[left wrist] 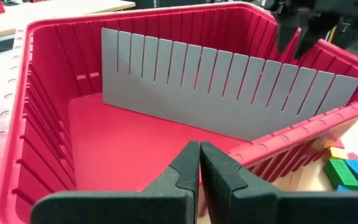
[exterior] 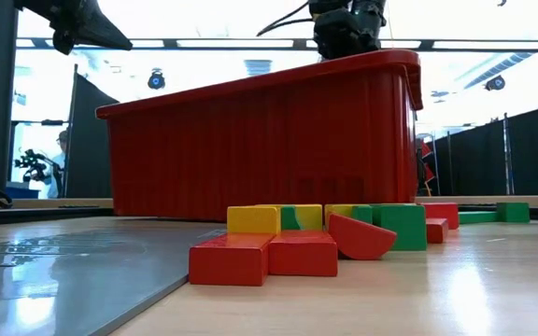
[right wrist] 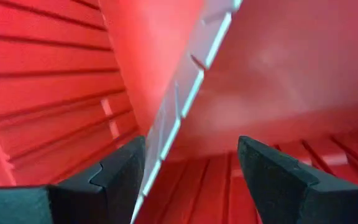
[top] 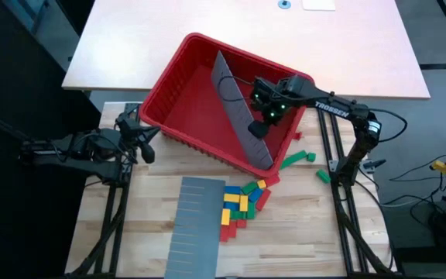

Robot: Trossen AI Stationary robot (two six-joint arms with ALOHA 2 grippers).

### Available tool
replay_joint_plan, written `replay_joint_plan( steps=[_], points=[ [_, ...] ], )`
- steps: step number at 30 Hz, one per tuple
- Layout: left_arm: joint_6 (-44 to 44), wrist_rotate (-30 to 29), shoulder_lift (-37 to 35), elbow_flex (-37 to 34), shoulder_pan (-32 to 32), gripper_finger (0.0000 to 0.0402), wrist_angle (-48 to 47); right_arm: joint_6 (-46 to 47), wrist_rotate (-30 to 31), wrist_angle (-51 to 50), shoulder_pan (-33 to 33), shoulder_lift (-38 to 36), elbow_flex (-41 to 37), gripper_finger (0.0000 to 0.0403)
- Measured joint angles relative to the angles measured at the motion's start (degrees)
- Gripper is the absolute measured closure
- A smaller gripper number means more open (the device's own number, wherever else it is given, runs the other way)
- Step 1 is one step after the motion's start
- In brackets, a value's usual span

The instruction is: Sort blocks

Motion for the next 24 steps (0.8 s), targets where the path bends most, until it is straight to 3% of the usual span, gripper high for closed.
replay_joint_plan(
  steps=[4, 16, 24],
  points=[
    [0.0, 0.2, -0.4, 0.0, 0.0, 0.0402, 0.0, 1.1, 2.4, -0.8, 1.3, 0.0, -1.0, 0.0156],
    [0.4, 0.2, -1.0, 0.0, 0.0, 0.0402, -0.1, 3.0, 2.0, 1.1, 2.5, 0.0, -3.1, 0.0162],
    [0.7, 0.2, -1.1, 0.0, 0.0, 0.0402, 0.0, 6.2, -1.0, 9.0, 2.7, 0.0, -6.8, 0.0166]
  ],
)
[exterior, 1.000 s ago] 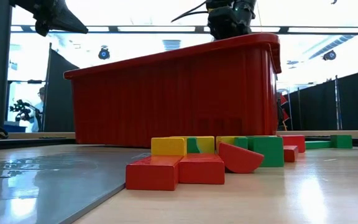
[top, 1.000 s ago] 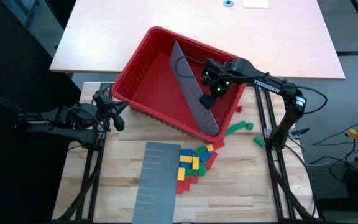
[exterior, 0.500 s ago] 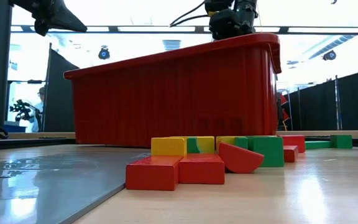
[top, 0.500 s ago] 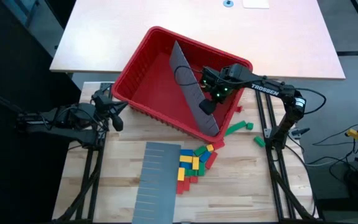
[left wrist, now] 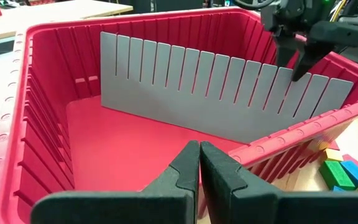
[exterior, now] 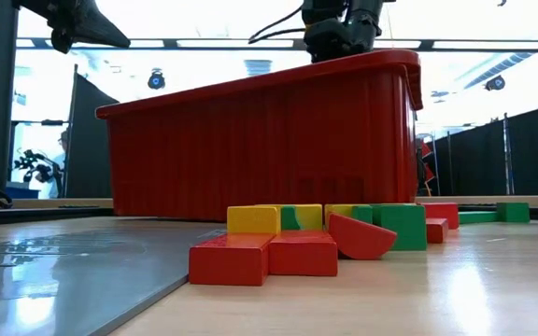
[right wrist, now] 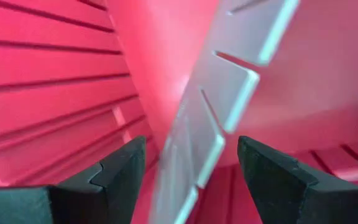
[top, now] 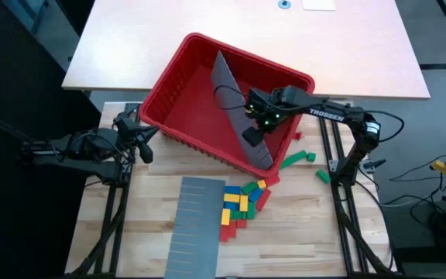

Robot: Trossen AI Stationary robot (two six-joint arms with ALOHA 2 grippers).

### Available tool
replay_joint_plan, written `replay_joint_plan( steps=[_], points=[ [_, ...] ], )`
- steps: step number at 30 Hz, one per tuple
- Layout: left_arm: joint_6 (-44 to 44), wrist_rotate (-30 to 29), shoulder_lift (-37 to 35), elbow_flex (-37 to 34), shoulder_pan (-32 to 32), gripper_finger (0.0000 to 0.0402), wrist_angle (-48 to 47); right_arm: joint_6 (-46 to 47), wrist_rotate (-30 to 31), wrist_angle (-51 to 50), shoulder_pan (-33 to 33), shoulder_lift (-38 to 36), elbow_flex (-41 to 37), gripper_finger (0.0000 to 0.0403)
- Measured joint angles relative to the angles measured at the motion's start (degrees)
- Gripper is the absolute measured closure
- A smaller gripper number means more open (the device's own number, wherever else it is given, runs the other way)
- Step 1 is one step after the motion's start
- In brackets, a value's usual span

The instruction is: Sort blocks

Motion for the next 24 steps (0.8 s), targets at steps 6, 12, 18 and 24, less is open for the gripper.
replay_joint_plan(
  steps=[6, 12, 18, 24],
  points=[
    [0.4, 0.2, 0.0, 0.0, 0.0, 0.0402, 0.0, 0.3, -0.1, 1.2, 0.2, 0.0, -2.4, 0.0173],
    [0.9, 0.2, 0.0, 0.0, 0.0, 0.0402, 0.0, 0.6, 0.0, 3.7, 0.2, 0.0, -2.8, 0.0181],
    [0.9, 0.2, 0.0, 0.0, 0.0, 0.0402, 0.0, 1.1, 0.0, 5.3, 0.2, 0.1, -3.1, 0.0205],
    [0.9, 0.3, -0.1, 0.0, 0.0, 0.0402, 0.0, 0.8, -0.1, 5.1, 0.2, 0.1, -4.1, 0.0229]
  ],
)
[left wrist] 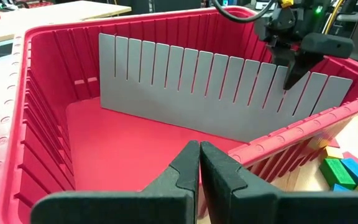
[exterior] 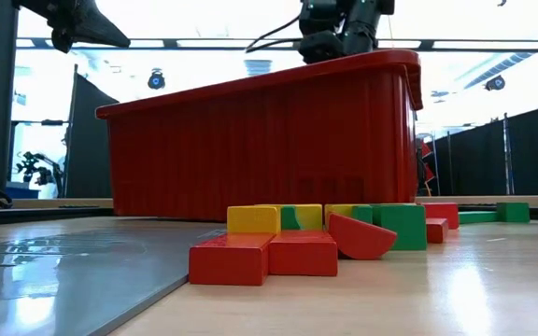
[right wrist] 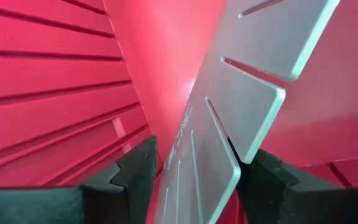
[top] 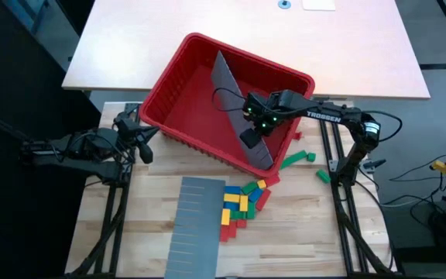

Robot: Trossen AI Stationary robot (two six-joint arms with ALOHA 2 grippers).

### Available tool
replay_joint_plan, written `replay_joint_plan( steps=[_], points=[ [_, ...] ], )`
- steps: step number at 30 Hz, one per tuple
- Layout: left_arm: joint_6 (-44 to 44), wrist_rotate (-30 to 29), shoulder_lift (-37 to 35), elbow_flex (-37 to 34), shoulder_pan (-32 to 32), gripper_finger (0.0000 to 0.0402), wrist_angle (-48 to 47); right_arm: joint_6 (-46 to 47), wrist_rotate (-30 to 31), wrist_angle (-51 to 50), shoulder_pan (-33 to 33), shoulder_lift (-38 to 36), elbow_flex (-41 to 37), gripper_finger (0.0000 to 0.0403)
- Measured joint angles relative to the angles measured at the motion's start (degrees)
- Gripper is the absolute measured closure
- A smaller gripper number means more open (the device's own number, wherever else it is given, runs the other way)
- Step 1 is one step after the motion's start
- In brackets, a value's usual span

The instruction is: Sort blocks

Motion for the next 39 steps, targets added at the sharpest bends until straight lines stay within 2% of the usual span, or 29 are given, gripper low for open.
replay_joint_plan(
  steps=[13, 18, 23, 25, 39],
  points=[
    [0.0, 0.0, 0.0, 0.0, 0.0, 0.0402, 0.0, -0.7, 0.0, 0.0, 0.0, 0.0, -0.9, 0.0265],
    [0.0, 0.0, 0.0, 0.0, 0.0, 0.0402, 0.0, -1.2, 0.1, -0.2, 0.0, 0.0, -1.9, 0.0293],
    [0.0, 0.0, 0.0, 0.0, 0.0, 0.0402, 0.0, -1.5, 0.3, 0.3, 0.0, 0.0, -4.4, 0.0377],
    [0.0, 0.0, 0.0, 0.0, 0.0, 0.0402, 0.0, -1.8, 0.5, 0.3, 0.0, 0.0, -4.6, 0.0395],
    [0.0, 0.0, 0.0, 0.0, 0.0, 0.0402, 0.0, -4.1, -1.2, 0.6, 0.0, 0.0, -2.6, 0.0402]
  ],
)
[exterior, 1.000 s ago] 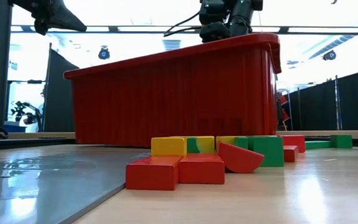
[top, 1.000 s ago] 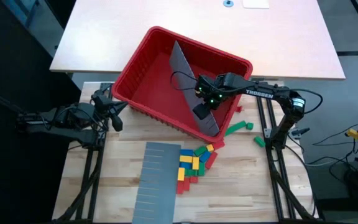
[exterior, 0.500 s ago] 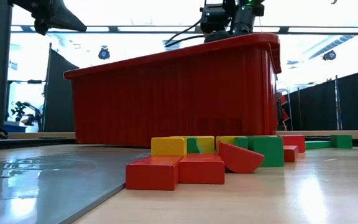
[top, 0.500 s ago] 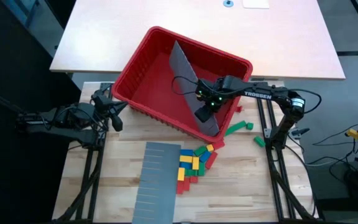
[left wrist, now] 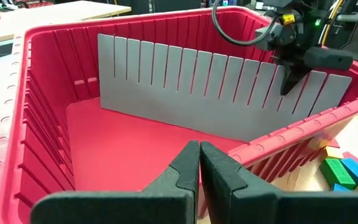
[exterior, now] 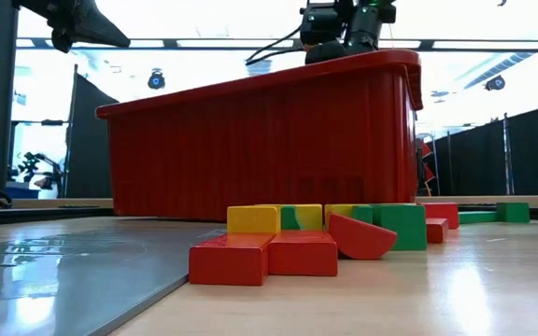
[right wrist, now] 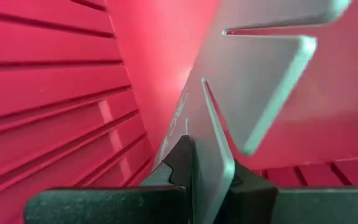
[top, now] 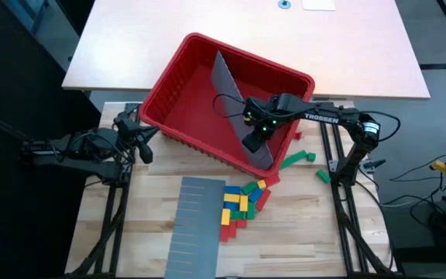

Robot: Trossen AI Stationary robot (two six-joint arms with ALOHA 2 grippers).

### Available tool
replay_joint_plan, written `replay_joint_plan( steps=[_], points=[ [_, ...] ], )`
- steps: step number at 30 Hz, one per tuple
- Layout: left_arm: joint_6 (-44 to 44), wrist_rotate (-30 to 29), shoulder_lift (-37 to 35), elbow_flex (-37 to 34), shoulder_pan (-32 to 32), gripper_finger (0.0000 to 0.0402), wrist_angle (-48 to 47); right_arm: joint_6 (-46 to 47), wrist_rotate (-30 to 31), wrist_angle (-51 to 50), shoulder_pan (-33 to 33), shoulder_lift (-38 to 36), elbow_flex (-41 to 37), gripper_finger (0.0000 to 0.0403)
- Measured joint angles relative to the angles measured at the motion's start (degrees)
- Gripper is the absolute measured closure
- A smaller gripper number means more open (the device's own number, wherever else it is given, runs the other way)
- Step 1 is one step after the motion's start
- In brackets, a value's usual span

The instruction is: Sort blocks

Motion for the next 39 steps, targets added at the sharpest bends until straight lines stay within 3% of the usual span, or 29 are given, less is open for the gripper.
replay_joint_plan(
  steps=[13, 25, 39],
  points=[
    [0.0, -0.1, 0.0, 0.0, 0.0, 0.0402, 0.0, -2.0, 0.6, -8.4, 0.1, -0.1, 12.8, 0.0403],
    [0.9, -1.2, 0.0, 0.0, 0.0, 0.0402, 0.9, -5.0, 7.4, -14.5, -0.1, -0.1, 21.8, 0.0403],
    [1.7, -1.6, 0.1, 0.0, 0.0, 0.0402, 2.3, -8.4, 11.0, -16.9, -0.7, -0.1, 27.6, 0.0403]
  ],
)
